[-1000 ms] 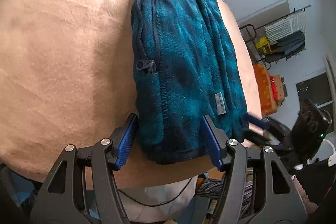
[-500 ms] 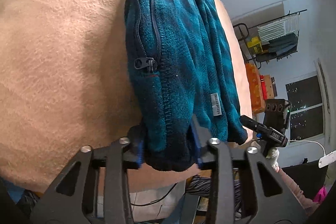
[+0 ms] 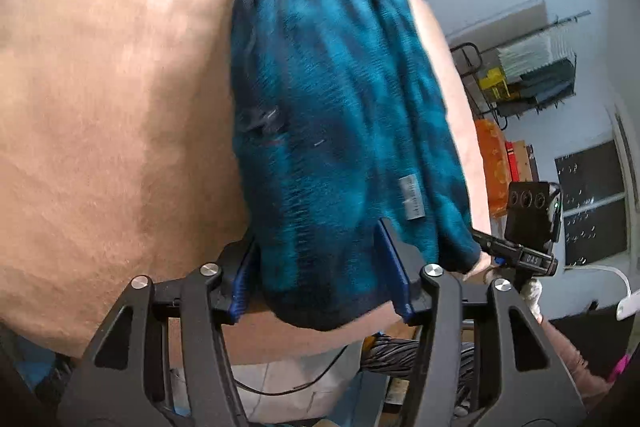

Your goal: Fold large clothes

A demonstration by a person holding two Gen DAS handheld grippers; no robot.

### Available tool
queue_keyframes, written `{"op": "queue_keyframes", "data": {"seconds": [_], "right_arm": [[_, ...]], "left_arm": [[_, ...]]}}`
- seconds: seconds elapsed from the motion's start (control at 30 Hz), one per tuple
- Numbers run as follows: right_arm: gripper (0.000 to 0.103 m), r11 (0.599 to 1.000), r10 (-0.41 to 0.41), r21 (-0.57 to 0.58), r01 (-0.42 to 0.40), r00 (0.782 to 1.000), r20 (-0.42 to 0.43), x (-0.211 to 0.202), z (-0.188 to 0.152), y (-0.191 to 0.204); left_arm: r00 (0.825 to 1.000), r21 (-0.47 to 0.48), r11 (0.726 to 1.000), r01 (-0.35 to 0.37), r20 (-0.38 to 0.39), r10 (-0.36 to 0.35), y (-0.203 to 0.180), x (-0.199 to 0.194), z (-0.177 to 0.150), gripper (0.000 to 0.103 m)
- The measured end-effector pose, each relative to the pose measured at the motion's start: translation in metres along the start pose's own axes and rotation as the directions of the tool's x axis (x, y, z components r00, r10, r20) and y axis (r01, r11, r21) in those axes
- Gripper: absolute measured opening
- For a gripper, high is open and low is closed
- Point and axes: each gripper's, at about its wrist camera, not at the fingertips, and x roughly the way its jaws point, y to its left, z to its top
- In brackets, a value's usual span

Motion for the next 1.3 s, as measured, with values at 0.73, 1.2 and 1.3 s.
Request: {"op": "queue_keyframes", "data": {"seconds": [0.73,1.2,1.3], "right_arm": [[0.013,0.966,0.252,0.004,-0.26,0.94,0.229,-0.062,0.06,0.036],[0.01,0.994,0.053,0.079,-0.076,0.964,0.26,-0.045,0.182,0.02],[0.01,0.993,0.02,0.106,-0.046,0.973,0.232,-0.024,0.206,0.011]], "left_arm": [[0.968,-0.017,0.98,0.197,0.165,-0.191,-0.055,-0.067,0.069,0.017],[0.974,-0.065,0.992,0.106,0.206,-0.091,-0.061,-0.02,0.186,0.017],[0.98,-0.096,0.993,0.075,0.192,-0.055,-0.048,0.0,0.205,0.017]]}}
